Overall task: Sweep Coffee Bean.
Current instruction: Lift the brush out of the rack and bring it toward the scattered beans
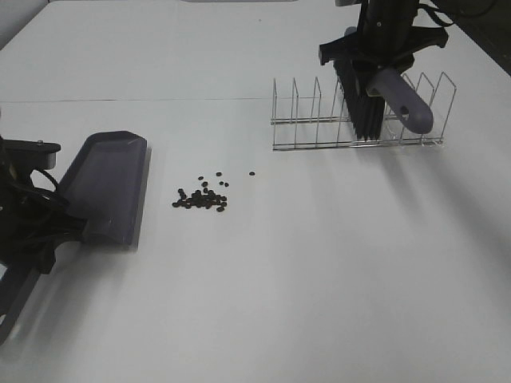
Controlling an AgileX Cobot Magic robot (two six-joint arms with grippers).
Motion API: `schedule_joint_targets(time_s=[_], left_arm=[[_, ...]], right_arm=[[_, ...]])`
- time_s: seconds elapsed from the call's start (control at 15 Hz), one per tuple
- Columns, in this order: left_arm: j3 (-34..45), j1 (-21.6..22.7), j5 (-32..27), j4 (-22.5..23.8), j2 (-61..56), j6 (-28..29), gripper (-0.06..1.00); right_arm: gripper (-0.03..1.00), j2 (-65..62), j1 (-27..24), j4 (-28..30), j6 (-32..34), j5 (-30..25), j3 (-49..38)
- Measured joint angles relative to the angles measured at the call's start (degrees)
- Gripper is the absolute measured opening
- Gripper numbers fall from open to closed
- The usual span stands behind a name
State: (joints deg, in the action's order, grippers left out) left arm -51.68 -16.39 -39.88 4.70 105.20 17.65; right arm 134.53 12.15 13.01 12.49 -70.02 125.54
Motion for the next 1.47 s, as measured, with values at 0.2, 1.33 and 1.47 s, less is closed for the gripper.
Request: schedule_joint_targets(time_s=[0.2, 1.33, 1.47], left_arm=[[0.00, 0.00, 0.00, 0.00, 0.00, -0.11, 0.33], [0.00, 0.00, -1.43, 1.95, 0.00, -0.17, 0.33], [0.00, 0.00, -1.43, 1.95, 0.00, -0.17, 0.33]], right_arm=[[0.36, -3.90, 0.00, 0.29, -0.06, -0.11, 0.00], [0.36, -30.48, 0.00, -7.28, -2.23, -0.74, -22.35], [0.36, -32.54, 0.00, -7.28, -2.52, -0.69, -27.79]])
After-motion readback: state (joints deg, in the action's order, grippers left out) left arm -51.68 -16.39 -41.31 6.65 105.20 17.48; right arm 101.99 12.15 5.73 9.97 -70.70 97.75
